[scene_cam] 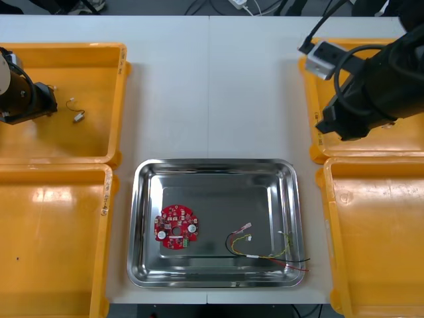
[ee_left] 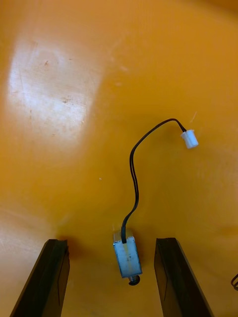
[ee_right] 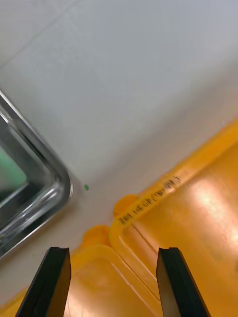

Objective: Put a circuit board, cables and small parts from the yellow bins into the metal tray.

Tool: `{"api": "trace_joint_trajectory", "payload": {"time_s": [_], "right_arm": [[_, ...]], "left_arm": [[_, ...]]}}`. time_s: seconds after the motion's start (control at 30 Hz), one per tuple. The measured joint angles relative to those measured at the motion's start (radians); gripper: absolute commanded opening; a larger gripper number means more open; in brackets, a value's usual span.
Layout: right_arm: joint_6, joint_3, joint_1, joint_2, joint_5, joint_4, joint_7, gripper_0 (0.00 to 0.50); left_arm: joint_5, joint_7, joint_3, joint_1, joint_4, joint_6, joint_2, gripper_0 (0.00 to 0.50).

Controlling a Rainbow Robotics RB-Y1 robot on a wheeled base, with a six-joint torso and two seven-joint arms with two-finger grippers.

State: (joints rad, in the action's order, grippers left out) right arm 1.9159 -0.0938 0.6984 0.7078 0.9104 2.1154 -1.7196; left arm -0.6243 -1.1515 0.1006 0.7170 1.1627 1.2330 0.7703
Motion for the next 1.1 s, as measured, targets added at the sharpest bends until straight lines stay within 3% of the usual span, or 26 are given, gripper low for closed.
{"api": "trace_joint_trajectory", "payload": {"time_s": [0.07,0.13,0.17,0.2,0.27,0.8,1.1], "right_arm": [[0.0,0.035,0.007,0.01,0.0,-0.059,0.0,0.5],[0.0,0.068,0.017,0.017,-0.001,-0.122,0.0,0.5],[0.0,0.083,0.023,0.019,-0.004,-0.151,0.0,0.5],[0.0,0.096,0.029,0.021,-0.008,-0.18,0.0,0.5],[0.0,0.12,0.043,0.023,-0.025,-0.238,0.0,0.5],[0.0,0.171,0.113,0.035,-0.203,-0.558,-0.016,0.5],[-0.029,0.172,0.185,0.035,-0.225,-0.762,-0.113,0.5]], "left_arm": [[0.0,0.0,0.0,0.0,0.0,-0.001,0.0,0.5],[0.0,0.0,0.002,0.0,-0.001,-0.007,0.0,0.415],[0.0,0.0,0.002,0.0,-0.001,-0.011,0.0,0.311],[0.0,0.0,0.003,0.0,-0.001,-0.015,0.0,0.176],[0.0,0.0,0.005,0.0,-0.002,-0.018,0.0,0.004],[0.001,0.0,0.034,0.004,-0.004,-0.042,-0.001,0.0],[0.001,0.0,0.034,0.012,0.005,0.034,0.0,0.0]]}}
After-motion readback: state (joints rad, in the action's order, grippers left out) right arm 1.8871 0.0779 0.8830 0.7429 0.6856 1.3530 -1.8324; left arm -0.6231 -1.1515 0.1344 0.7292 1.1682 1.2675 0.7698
